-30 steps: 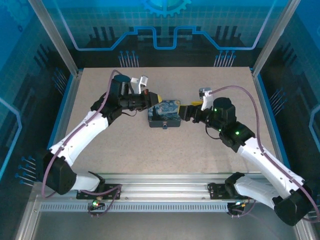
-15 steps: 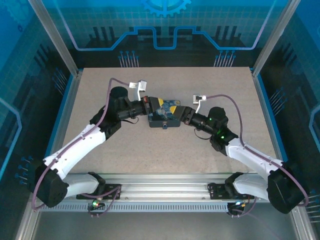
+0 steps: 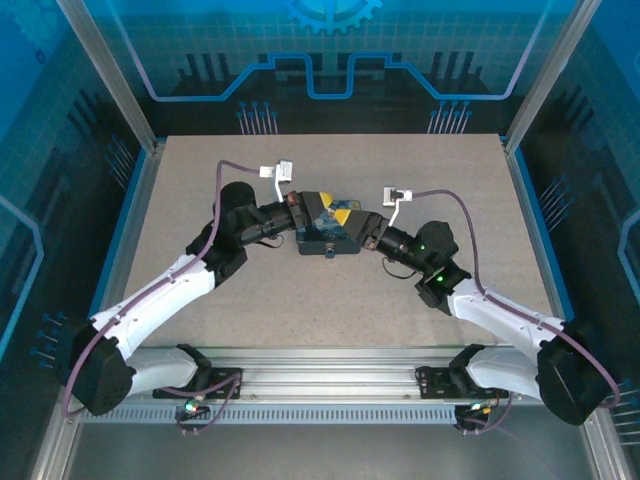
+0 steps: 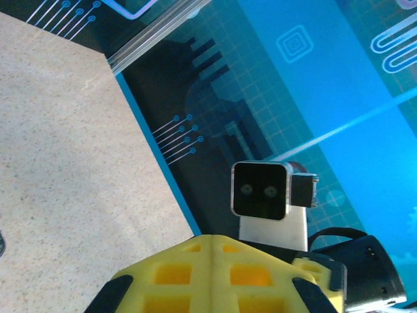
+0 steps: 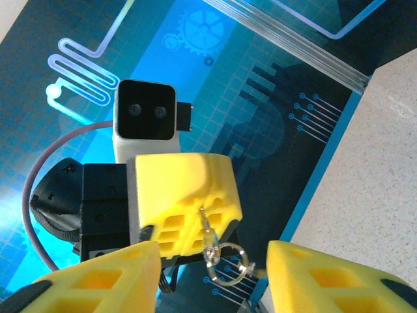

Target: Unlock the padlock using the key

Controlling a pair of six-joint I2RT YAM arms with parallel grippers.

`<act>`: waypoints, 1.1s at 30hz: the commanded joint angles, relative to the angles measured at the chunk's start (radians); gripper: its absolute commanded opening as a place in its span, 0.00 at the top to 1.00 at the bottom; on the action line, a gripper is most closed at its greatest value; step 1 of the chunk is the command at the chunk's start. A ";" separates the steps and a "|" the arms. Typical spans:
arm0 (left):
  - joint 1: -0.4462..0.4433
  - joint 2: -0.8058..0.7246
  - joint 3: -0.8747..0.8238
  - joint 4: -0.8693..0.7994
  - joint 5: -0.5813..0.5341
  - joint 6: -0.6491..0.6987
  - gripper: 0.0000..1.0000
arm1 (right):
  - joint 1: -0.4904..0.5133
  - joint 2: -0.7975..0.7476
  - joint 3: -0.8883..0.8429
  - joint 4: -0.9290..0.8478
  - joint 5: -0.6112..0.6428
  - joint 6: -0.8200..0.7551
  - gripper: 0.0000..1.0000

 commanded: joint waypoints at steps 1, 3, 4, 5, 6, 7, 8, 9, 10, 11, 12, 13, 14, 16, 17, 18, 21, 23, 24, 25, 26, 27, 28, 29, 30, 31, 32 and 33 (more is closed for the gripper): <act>-0.011 -0.018 -0.017 0.065 -0.020 -0.012 1.00 | 0.016 0.019 0.043 0.057 0.006 0.014 0.57; -0.013 -0.018 -0.020 0.071 -0.023 -0.012 1.00 | 0.023 0.025 0.051 0.061 0.003 0.014 0.58; -0.014 -0.018 -0.021 0.071 -0.024 -0.013 1.00 | 0.027 0.027 0.054 0.060 -0.001 0.011 0.59; -0.015 -0.017 -0.022 0.073 -0.024 -0.013 1.00 | 0.028 0.028 0.059 0.056 0.001 0.010 0.59; -0.015 -0.016 -0.022 0.075 -0.023 -0.013 1.00 | 0.034 0.028 0.061 0.057 0.001 0.008 0.59; -0.016 -0.015 -0.021 0.076 -0.023 -0.013 1.00 | 0.038 0.029 0.063 0.056 0.003 0.004 0.59; -0.016 -0.013 -0.022 0.075 -0.022 -0.013 1.00 | 0.041 0.029 0.064 0.053 0.006 0.000 0.63; -0.016 -0.012 -0.022 0.076 -0.023 -0.015 1.00 | 0.043 0.029 0.065 0.056 0.009 0.000 0.66; -0.016 -0.012 -0.019 0.076 -0.021 -0.016 1.00 | 0.043 0.028 0.065 0.056 0.012 0.000 0.67; -0.017 -0.012 -0.019 0.075 -0.020 -0.015 1.00 | 0.043 0.027 0.066 0.054 0.013 -0.002 0.69; -0.018 -0.012 -0.019 0.076 -0.021 -0.015 1.00 | 0.043 0.025 0.066 0.053 0.014 -0.005 0.71; -0.018 -0.013 -0.020 0.077 -0.020 -0.016 1.00 | 0.044 0.024 0.066 0.049 0.015 -0.006 0.72; -0.017 -0.014 -0.020 0.079 -0.022 -0.016 1.00 | 0.044 0.021 0.066 0.045 0.016 -0.008 0.73; -0.018 -0.017 -0.018 0.079 -0.023 -0.016 1.00 | 0.044 0.016 0.065 0.034 0.019 -0.011 0.78; -0.017 -0.019 -0.017 0.079 -0.024 -0.017 1.00 | 0.043 0.012 0.062 0.029 0.025 -0.010 0.80; -0.018 -0.019 -0.017 0.080 -0.024 -0.016 1.00 | 0.042 0.008 0.059 0.027 0.027 -0.012 0.82; -0.018 -0.020 -0.013 0.082 -0.020 -0.019 1.00 | 0.038 -0.007 0.051 0.012 0.040 -0.019 0.89; -0.019 -0.019 -0.015 0.087 -0.018 -0.024 1.00 | 0.038 -0.019 0.051 -0.003 0.041 -0.027 0.92; -0.019 -0.019 -0.017 0.092 -0.017 -0.026 1.00 | 0.038 -0.024 0.053 -0.013 0.040 -0.031 0.92; -0.019 -0.019 -0.018 0.097 -0.017 -0.029 1.00 | 0.036 -0.027 0.054 -0.022 0.040 -0.035 0.93; -0.019 -0.019 -0.017 0.101 -0.014 -0.031 1.00 | 0.036 -0.033 0.053 -0.032 0.040 -0.040 0.91; -0.019 -0.018 -0.016 0.101 -0.010 -0.030 1.00 | 0.034 -0.035 0.054 -0.039 0.038 -0.040 0.85; -0.019 -0.017 -0.013 0.099 -0.010 -0.027 1.00 | 0.033 -0.039 0.056 -0.045 0.040 -0.040 0.72; -0.020 -0.016 -0.010 0.092 -0.010 -0.024 1.00 | 0.033 -0.045 0.055 -0.058 0.048 -0.039 0.61; -0.019 -0.015 -0.011 0.090 -0.010 -0.024 1.00 | 0.032 -0.050 0.055 -0.062 0.052 -0.042 0.60; -0.021 -0.014 -0.011 0.092 -0.010 -0.025 1.00 | 0.032 -0.053 0.056 -0.062 0.053 -0.045 0.59; -0.021 -0.013 -0.010 0.092 -0.010 -0.025 1.00 | 0.030 -0.056 0.059 -0.064 0.051 -0.047 0.58; -0.021 -0.011 -0.010 0.092 -0.010 -0.024 1.00 | 0.030 -0.057 0.064 -0.069 0.048 -0.050 0.53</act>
